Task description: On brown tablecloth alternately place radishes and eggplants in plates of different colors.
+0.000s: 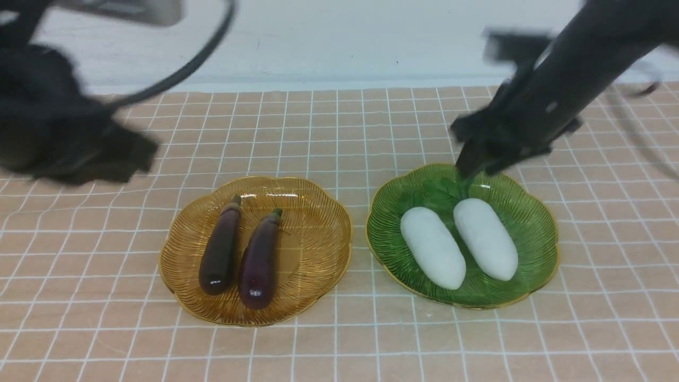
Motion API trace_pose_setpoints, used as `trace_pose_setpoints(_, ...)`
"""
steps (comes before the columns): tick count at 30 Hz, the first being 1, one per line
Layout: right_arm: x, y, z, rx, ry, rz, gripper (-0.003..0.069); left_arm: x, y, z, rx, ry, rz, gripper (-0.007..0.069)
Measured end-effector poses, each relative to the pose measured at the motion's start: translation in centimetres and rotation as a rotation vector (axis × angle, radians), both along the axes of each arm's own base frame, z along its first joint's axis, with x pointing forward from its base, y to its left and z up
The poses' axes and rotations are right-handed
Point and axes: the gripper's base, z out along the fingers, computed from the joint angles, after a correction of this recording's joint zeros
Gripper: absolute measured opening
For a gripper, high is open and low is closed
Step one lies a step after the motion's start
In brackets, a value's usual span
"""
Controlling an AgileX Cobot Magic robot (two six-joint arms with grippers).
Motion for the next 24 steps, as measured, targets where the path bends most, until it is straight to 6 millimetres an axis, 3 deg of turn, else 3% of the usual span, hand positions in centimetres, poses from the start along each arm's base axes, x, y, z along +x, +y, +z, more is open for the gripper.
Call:
trace_pose_setpoints(2,-3.9,-1.2,2.7,0.022,-0.072,0.002,0.0012,-3.9,1.5,-1.1,-0.014,-0.030,0.002,-0.0003)
trace_pose_setpoints(3,-6.0,-1.9,3.8,0.034,-0.110,0.002,0.0000,-4.8,1.9,-1.5,-0.018,-0.041,0.002,-0.0003)
trace_pose_setpoints(7,-12.7,-4.5,5.5,0.096,-0.374,-0.056,-0.0014,-8.6,3.3,-3.7,-0.067,-0.162,0.005,-0.0003)
trace_pose_setpoints(12,-17.0,-6.4,4.6,0.148,-0.601,-0.117,-0.0015,-10.3,4.0,-6.3,-0.111,-0.274,0.007,-0.0003)
trace_pose_setpoints(18,-23.4,-9.2,1.0,0.239,-0.954,-0.203,-0.0015,-10.3,4.0,-9.1,-0.130,-0.323,0.008,-0.0003)
trace_pose_setpoints(23,-28.8,-11.4,-5.0,0.394,-1.282,-0.290,-0.0015,-9.5,3.7,-11.0,-0.139,-0.344,0.010,-0.0003)
trace_pose_setpoints(24,-28.9,-11.5,-6.1,0.409,-1.307,-0.301,-0.0015,-9.4,3.7,-11.2,-0.143,-0.354,0.010,-0.0003)
